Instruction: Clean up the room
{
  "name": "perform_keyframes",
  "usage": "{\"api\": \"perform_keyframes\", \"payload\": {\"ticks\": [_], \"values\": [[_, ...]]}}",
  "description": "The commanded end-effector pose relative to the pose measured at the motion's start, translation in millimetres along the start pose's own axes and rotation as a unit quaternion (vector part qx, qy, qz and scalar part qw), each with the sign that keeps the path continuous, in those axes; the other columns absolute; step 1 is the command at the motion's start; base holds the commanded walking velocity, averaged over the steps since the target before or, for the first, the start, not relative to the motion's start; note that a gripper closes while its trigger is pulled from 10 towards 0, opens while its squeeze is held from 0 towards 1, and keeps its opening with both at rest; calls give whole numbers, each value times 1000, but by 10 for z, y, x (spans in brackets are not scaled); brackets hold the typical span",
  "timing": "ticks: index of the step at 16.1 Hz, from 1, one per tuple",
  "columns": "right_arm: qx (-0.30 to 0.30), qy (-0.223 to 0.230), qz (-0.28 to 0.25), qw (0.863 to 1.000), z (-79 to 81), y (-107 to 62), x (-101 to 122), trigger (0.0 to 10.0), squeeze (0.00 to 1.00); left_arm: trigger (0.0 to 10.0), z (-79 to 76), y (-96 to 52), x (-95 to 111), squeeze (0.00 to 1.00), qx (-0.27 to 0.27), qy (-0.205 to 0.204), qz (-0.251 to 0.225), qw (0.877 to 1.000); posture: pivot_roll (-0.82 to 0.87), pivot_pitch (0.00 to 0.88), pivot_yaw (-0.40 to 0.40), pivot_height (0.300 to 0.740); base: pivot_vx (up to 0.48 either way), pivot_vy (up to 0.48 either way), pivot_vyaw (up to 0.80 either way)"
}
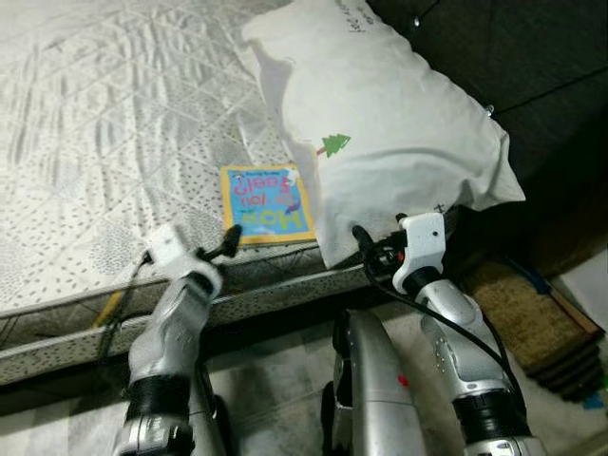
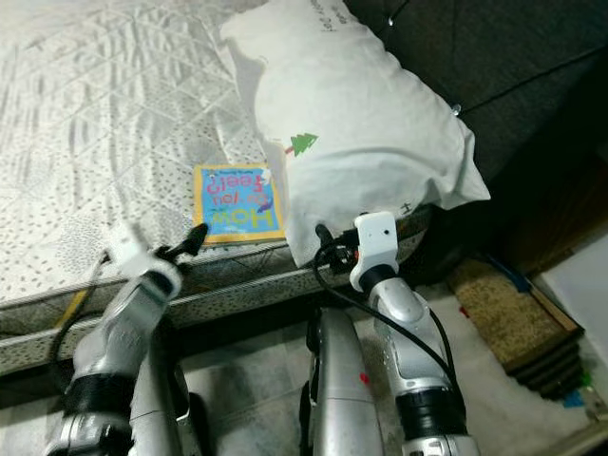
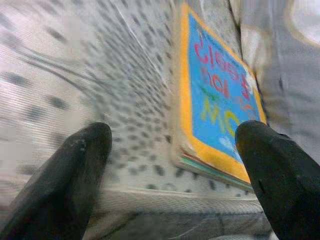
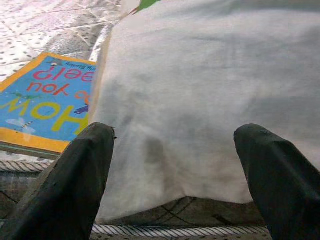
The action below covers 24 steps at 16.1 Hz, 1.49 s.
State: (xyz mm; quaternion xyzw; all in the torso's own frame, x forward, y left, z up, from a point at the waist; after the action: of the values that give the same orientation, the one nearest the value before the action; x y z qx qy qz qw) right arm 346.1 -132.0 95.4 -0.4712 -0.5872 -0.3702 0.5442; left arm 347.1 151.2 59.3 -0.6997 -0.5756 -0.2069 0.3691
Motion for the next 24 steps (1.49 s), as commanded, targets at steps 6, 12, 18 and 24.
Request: {"api": "perform_keyframes", "payload": {"ticks": [6,12,18,24], "values": [[-14,10,2,1000,-27,80,-70,10000,0,10000,81,-585,375,1000,30,86,-128,988,18,0,-34,513,0,0,0],[-2,57,-28,998,63,340,96,10000,0,10000,293,-642,586,0,65,208,-169,961,84,0,-46,523,0,0,0],[11,64,-60,996,133,447,289,10000,0,10000,228,-608,615,0,65,232,-178,954,53,0,-47,573,0,0,0],[23,66,-29,997,191,370,32,10000,0,10000,573,-698,450,0,136,269,-161,940,74,0,-92,643,0,0,0]]}}
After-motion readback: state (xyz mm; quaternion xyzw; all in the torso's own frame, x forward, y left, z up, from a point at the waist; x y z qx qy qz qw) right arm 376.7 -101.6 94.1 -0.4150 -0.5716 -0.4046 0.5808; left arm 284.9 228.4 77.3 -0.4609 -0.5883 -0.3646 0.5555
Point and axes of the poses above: a point about 5 cm out from each wrist's last joint towards the gripper, its own y axis pointing out of the wrist towards the gripper, its own x axis along the axis of the wrist's last joint, z = x × y, the point moved 5 cm from there along y, pointing out of the wrist towards the gripper, and after that the axes turned 5 degrees about -y, right-handed, at the moved point
